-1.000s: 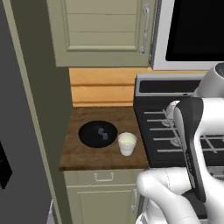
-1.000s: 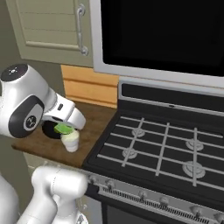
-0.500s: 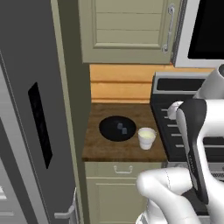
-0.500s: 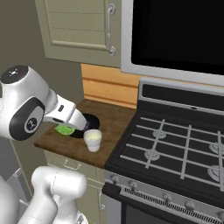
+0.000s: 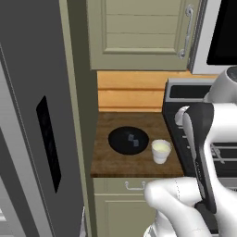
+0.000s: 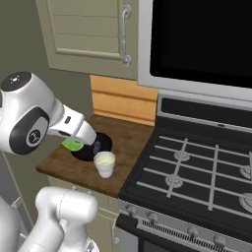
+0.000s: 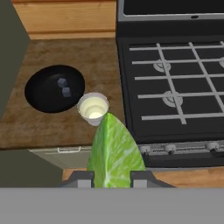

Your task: Grab a lemon wedge from the fridge and one ice cube from the ice bowl, and put them in the glass of lemonade.

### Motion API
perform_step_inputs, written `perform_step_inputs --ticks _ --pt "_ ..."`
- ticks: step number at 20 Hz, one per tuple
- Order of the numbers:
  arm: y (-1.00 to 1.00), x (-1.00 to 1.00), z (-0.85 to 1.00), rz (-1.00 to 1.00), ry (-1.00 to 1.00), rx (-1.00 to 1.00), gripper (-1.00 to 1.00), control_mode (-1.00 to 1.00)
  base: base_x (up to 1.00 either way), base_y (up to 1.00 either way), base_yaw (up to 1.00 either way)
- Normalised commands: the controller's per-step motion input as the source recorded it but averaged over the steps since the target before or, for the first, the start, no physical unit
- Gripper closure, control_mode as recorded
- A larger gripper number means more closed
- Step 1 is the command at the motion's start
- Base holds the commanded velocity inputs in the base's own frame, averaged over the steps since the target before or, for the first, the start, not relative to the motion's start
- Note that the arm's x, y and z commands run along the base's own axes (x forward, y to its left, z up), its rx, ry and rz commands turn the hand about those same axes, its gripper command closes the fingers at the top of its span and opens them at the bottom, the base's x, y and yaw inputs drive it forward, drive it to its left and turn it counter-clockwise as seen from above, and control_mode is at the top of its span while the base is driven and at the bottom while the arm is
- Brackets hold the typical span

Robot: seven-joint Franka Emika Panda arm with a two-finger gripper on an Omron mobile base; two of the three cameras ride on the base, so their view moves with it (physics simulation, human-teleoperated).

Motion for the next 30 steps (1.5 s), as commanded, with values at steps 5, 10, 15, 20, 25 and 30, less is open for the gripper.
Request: perform_step_inputs --ticks 5,10,15,20,25,30 --pt "0.0 0.0 0.0 0.0 0.0 0.0 1.0 1.0 0.0 0.0 0.0" --pt "0.0 0.07 -0.04 0.0 0.0 0.0 1.0 -1.0 0.0 0.0 0.0" --pt "0.01 0.67 -0.82 0.02 0.04 0.09 1.0 -1.0 0.0 0.0 0.0" --pt "0.03 0.48 -0.63 0.02 0.07 0.04 1.0 -1.0 0.0 0.0 0.0" --pt "0.04 0.68 -0.42 0.0 0.01 0.0 1.0 -1.0 0.0 0.0 0.0" --pt "0.0 0.84 -0.2 0.0 0.01 0.0 1.0 -1.0 0.0 0.0 0.0"
